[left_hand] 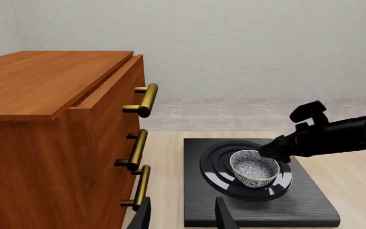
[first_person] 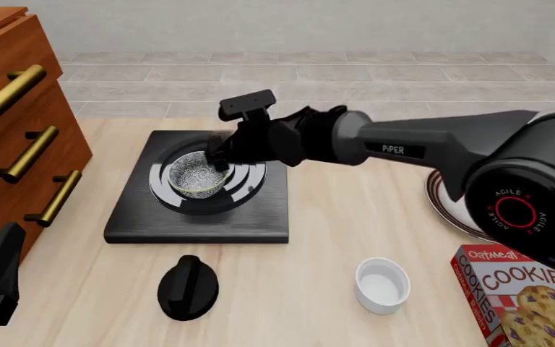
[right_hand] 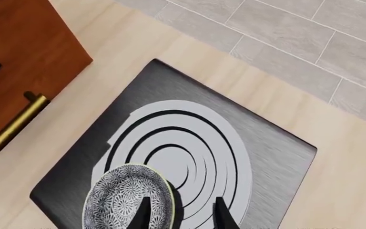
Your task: Pick the akita bowl on the stove and place it on the plate.
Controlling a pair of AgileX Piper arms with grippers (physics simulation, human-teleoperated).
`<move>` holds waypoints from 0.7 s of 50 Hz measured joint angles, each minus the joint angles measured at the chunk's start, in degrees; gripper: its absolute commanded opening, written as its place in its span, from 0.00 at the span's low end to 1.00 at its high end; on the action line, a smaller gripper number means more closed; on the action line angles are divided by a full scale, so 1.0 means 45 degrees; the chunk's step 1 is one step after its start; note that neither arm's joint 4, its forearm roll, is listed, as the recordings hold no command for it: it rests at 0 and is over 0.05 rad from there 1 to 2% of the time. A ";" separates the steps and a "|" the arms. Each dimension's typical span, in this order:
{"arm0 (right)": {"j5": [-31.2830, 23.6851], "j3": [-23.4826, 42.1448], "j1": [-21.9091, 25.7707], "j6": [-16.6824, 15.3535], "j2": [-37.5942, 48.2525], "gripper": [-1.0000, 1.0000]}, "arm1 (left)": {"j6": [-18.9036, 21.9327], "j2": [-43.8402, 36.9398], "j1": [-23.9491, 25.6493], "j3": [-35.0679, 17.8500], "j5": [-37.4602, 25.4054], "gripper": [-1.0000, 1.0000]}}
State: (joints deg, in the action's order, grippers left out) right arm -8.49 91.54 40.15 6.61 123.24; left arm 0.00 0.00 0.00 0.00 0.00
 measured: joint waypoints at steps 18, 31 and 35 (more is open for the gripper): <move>0.0119 -0.0221 0.0180 0.0009 0.0231 1.00 | 0.0000 0.0000 0.0000 0.0000 0.0000 1.00; 0.0140 -0.0235 0.0223 0.0072 0.0393 1.00 | 0.0000 0.0000 0.0000 0.0000 0.0000 1.00; 0.0148 -0.0224 0.0207 0.0096 0.0440 1.00 | 0.0000 0.0000 0.0000 0.0000 0.0000 1.00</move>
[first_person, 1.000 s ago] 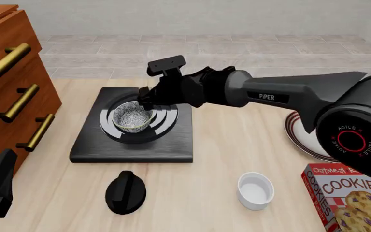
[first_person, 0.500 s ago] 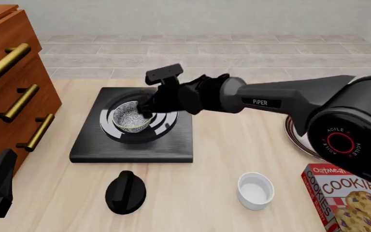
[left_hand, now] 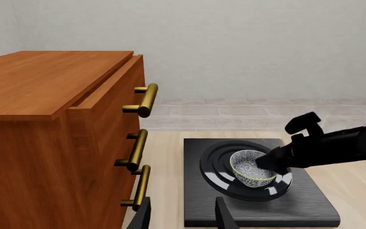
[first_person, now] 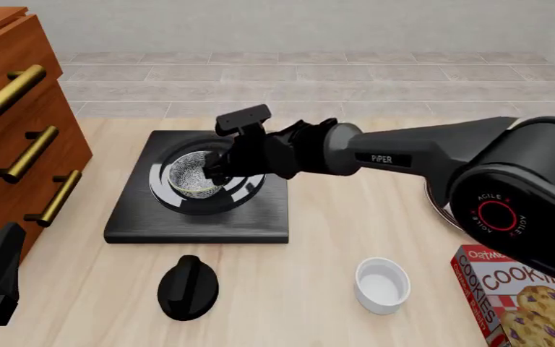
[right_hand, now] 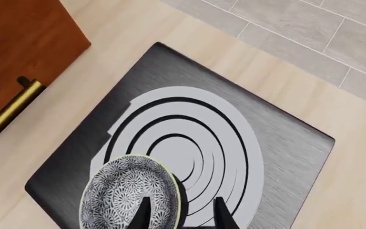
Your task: Pick the akita bowl on the stove and place it on the plate.
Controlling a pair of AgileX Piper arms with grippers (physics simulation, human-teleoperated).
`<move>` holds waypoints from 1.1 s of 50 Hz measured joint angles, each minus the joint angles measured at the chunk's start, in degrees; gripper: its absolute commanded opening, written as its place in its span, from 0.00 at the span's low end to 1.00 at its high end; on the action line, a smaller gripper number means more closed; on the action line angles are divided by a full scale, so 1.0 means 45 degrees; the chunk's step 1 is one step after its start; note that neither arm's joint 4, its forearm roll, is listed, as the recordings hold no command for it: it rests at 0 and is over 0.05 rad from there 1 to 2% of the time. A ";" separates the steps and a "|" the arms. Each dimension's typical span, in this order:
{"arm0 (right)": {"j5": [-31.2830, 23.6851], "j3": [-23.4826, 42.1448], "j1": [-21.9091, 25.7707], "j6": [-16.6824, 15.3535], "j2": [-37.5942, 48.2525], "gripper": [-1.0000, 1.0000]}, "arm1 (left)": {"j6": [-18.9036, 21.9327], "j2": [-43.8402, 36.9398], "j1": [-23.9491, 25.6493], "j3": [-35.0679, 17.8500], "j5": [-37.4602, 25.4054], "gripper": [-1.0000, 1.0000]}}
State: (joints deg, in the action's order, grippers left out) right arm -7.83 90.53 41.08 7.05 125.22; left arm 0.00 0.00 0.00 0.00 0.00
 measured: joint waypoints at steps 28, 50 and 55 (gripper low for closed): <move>0.0363 -0.0271 0.0101 0.0673 -0.0240 0.00 | 0.0000 0.0000 0.0000 0.0000 0.0000 1.00; 0.0073 -0.0831 -0.0433 0.0256 -0.1261 0.00 | 0.0000 0.0000 0.0000 0.0000 0.0000 1.00; 0.0089 -0.1044 -0.0546 0.0195 -0.1538 0.00 | 0.0000 0.0000 0.0000 0.0000 0.0000 1.00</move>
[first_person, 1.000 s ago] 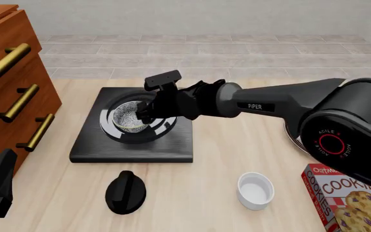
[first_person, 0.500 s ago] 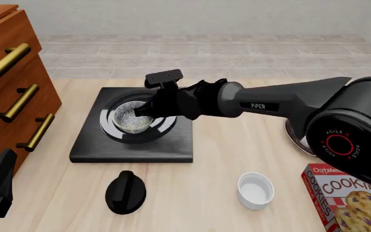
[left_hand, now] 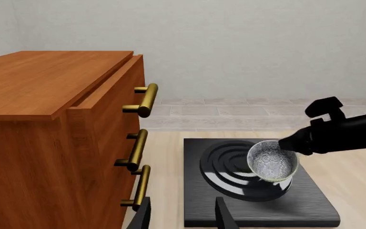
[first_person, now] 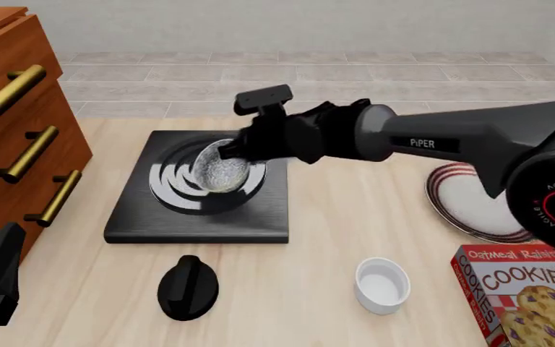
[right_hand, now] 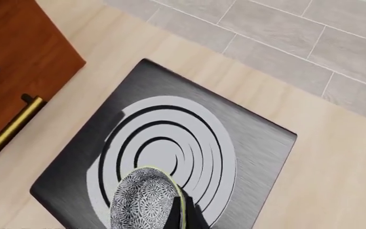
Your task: Pick the akita bowl on the stove and place it on the plate.
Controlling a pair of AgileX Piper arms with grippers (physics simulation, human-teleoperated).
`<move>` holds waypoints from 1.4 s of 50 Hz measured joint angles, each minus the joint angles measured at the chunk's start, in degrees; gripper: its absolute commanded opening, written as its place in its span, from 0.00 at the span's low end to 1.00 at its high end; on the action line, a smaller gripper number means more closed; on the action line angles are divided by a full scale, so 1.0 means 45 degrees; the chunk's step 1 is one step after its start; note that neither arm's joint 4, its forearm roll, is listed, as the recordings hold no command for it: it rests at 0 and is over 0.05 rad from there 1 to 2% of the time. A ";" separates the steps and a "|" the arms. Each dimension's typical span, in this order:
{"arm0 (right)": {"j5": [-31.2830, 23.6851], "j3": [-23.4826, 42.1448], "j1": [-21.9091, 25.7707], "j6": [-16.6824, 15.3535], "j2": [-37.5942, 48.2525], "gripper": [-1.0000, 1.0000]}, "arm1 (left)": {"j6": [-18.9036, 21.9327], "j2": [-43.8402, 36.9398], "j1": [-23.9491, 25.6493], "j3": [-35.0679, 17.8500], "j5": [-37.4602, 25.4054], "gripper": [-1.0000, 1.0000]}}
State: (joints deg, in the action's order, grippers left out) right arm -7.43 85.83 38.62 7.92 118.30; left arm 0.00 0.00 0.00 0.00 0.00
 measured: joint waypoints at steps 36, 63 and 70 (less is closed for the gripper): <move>0.0697 -0.1829 -0.1016 -0.0155 -0.2042 0.00 | 0.0000 0.0000 0.0000 0.0000 0.0000 1.00; 0.1276 -0.2996 -0.2544 -0.0254 -0.3223 0.00 | 0.0000 0.0000 0.0000 0.0000 0.0000 1.00; 0.1407 -0.3201 -0.3004 -0.0247 -0.3490 0.00 | 0.0000 0.0000 0.0000 0.0000 0.0000 1.00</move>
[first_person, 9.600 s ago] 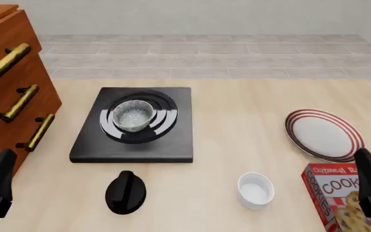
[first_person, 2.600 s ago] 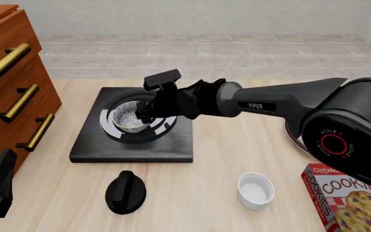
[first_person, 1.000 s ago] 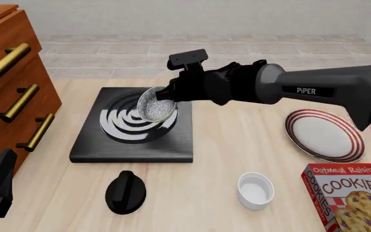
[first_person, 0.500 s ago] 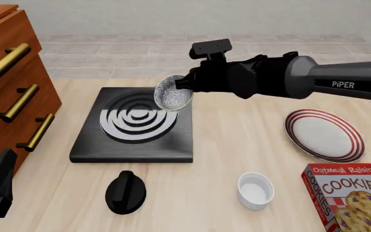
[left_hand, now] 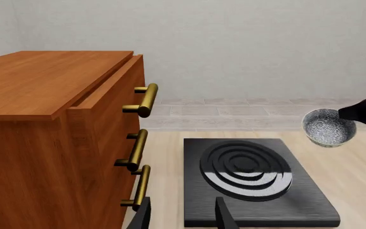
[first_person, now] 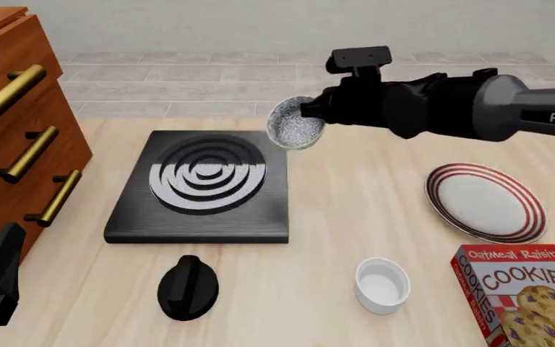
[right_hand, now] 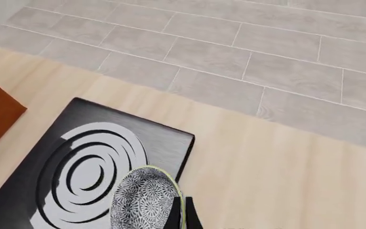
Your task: Pick the akita bowl on the stove and place it on the plate.
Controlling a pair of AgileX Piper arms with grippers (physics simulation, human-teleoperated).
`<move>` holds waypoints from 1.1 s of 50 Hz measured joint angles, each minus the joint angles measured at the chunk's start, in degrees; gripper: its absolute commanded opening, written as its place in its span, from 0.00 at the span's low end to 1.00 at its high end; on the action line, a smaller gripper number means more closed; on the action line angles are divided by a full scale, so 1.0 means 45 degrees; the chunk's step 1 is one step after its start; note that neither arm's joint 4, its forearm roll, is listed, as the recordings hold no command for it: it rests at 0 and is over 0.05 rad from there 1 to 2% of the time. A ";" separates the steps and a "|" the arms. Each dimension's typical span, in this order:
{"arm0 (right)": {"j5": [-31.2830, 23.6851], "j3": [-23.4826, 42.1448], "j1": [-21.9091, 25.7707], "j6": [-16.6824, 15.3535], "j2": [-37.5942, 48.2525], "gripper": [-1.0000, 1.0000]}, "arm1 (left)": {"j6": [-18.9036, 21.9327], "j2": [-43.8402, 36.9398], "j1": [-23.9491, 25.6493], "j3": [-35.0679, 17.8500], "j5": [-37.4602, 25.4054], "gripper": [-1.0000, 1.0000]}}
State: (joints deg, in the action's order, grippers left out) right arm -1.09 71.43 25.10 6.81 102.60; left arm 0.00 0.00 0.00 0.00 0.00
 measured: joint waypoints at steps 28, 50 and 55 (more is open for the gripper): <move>0.0722 -0.1329 -0.1665 0.0086 -0.0975 0.00 | 0.0000 0.0000 0.0000 0.0000 0.0000 1.00; 0.1210 -0.2535 -0.2904 0.0165 -0.1662 0.00 | 0.0000 0.0000 0.0000 0.0000 0.0000 1.00; 0.1292 -0.2719 -0.3165 0.0195 -0.1815 0.00 | 0.0000 0.0000 0.0000 0.0000 0.0000 1.00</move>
State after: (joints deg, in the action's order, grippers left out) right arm 4.72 59.19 10.86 7.69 94.43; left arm 0.00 0.00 0.00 0.00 0.00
